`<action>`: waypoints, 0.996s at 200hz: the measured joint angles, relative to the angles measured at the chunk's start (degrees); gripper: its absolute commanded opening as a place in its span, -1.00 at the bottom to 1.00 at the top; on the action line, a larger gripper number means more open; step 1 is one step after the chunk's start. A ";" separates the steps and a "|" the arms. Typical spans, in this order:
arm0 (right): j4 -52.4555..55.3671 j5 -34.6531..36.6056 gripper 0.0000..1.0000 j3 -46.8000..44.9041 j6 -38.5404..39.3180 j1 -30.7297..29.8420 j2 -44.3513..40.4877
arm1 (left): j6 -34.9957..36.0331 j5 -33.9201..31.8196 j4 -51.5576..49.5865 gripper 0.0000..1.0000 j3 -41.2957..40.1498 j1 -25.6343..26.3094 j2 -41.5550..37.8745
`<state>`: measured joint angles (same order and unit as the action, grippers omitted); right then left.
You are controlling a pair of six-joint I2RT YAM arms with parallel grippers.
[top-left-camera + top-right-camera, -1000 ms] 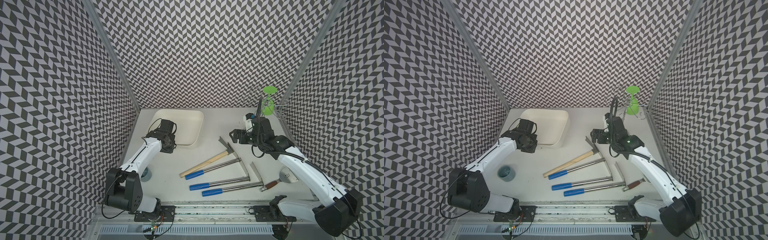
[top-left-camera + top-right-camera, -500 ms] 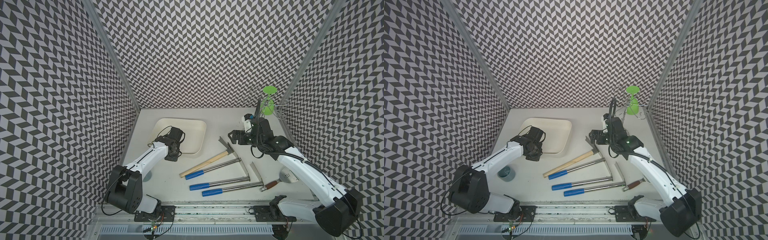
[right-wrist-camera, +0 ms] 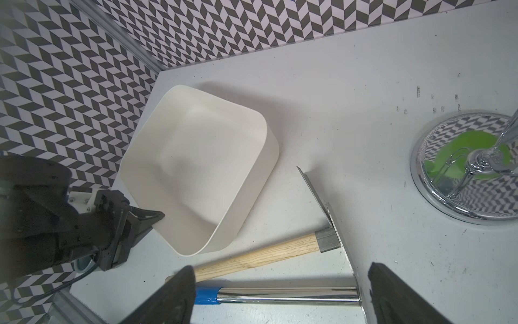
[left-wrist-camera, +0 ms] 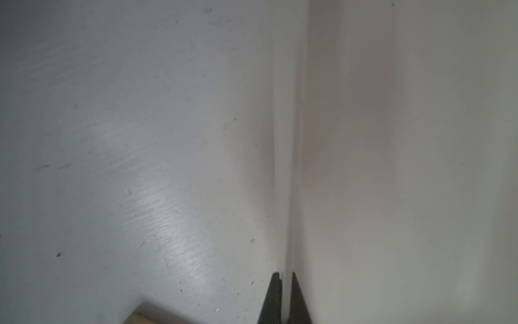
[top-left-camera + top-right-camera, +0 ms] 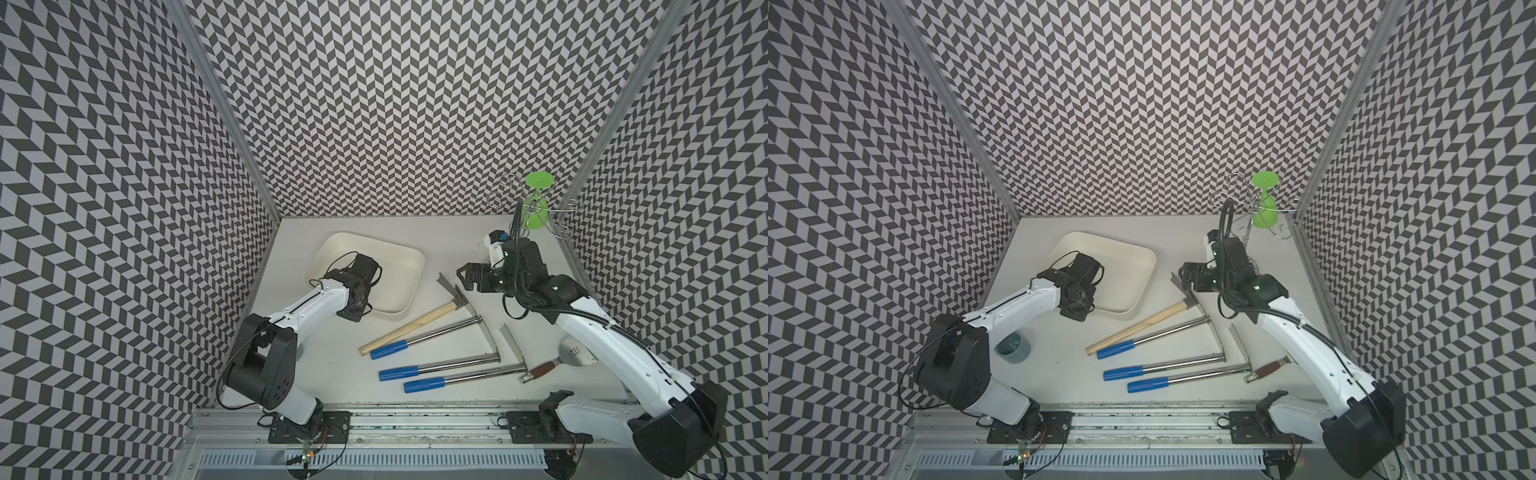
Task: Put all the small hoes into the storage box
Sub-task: Pick up the storage box at the center of the board, then place the storage box at the center of the board.
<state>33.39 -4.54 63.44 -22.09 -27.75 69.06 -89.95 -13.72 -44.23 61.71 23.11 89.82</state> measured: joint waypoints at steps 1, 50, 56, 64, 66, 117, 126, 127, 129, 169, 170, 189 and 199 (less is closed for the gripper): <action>0.00 0.00 0.92 -0.02 0.00 0.00 -0.02 | 0.83 0.00 0.13 -1.00 0.24 -0.26 0.13; 0.00 0.24 0.92 -0.35 0.02 -0.02 -0.57 | 34.82 1.33 5.49 -1.00 9.38 -9.75 0.74; 0.00 0.24 0.93 -0.39 0.04 -0.02 -0.59 | 39.85 2.23 6.56 -1.00 10.64 -10.97 0.74; 0.02 0.24 0.92 -0.42 0.02 -0.02 -0.59 | 45.62 3.82 7.58 -1.00 12.20 -12.55 0.74; 0.02 0.22 0.92 -0.42 0.02 -0.02 -0.59 | 47.56 4.68 7.93 -1.00 12.61 -12.96 0.74; 0.02 0.20 0.93 -0.46 0.02 -0.26 -0.52 | 77.70 19.78 9.07 -1.00 22.82 -18.88 9.27; 0.02 0.20 0.92 -0.46 0.02 -0.26 -0.46 | 80.30 21.70 9.25 -1.00 22.86 -18.86 10.78; 0.02 0.20 0.92 -0.46 0.02 -0.26 -0.46 | 80.76 22.10 9.18 -1.00 22.86 -18.86 11.08; 0.02 0.20 0.92 -0.46 0.02 -0.26 -0.46 | 81.33 22.40 9.09 -1.00 22.86 -18.86 11.34; 0.24 0.35 0.92 -0.46 0.02 -0.28 -0.35 | 88.78 26.75 6.01 -1.00 23.78 -18.75 17.64; 0.26 0.37 0.92 -0.46 0.02 -0.28 -0.35 | 88.85 26.82 5.97 -1.00 23.78 -18.75 17.70; 0.63 0.79 0.92 -0.46 0.02 -0.28 -0.26 | 89.46 27.78 5.38 -1.00 23.67 -18.75 18.05; 0.74 0.92 0.93 -0.42 0.02 -0.28 -0.02 | 89.48 28.06 5.46 -1.00 23.58 -18.75 17.97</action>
<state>34.13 -3.62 63.02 -22.06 -28.03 69.04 -0.47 14.35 -38.76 85.30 4.36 107.79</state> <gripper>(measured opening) 0.962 0.058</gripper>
